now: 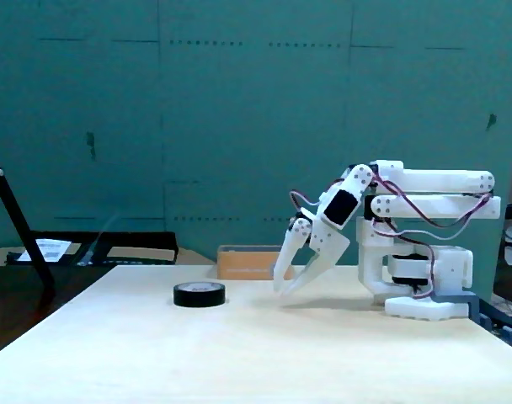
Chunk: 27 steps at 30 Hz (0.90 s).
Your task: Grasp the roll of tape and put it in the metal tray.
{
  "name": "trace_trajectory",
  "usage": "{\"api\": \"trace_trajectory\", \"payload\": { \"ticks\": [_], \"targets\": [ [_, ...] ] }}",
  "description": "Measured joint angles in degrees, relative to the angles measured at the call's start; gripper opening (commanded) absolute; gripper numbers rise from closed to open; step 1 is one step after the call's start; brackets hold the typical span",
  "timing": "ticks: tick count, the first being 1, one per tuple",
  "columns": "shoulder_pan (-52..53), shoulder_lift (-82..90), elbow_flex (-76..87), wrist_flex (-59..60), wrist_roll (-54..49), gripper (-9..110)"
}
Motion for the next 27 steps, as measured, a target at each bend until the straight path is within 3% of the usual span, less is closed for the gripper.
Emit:
{"api": "trace_trajectory", "payload": {
  "ticks": [21,27],
  "targets": [
    [0.0,-0.1,0.0,-0.1,0.0,0],
    [-0.8,-0.5,-2.4,-5.4,0.0,0]
  ]
}}
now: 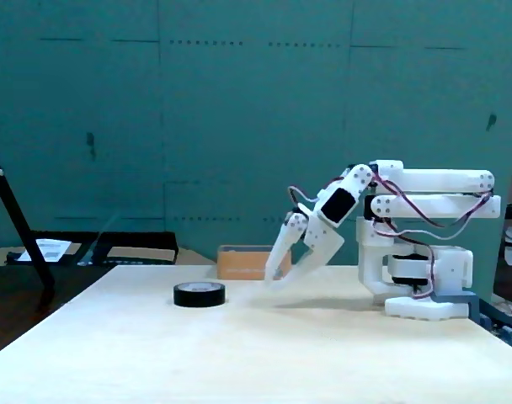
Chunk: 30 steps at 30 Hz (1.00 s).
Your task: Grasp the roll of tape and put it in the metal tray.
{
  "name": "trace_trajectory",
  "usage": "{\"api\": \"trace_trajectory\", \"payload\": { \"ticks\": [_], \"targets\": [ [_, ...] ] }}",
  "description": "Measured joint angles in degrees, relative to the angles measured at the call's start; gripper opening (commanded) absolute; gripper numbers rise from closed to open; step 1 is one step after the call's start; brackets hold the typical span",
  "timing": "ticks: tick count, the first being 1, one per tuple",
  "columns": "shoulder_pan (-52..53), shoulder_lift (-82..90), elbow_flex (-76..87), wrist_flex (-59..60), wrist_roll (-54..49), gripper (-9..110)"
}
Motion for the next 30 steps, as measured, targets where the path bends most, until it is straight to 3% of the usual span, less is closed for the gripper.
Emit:
{"api": "trace_trajectory", "payload": {
  "ticks": [8,18,30],
  "targets": [
    [-2.3,0.0,-26.5,-0.3,0.0,0],
    [-2.3,-0.3,-45.2,16.9,4.2,0],
    [-1.8,-57.2,-83.2,38.0,5.7,0]
  ]
}}
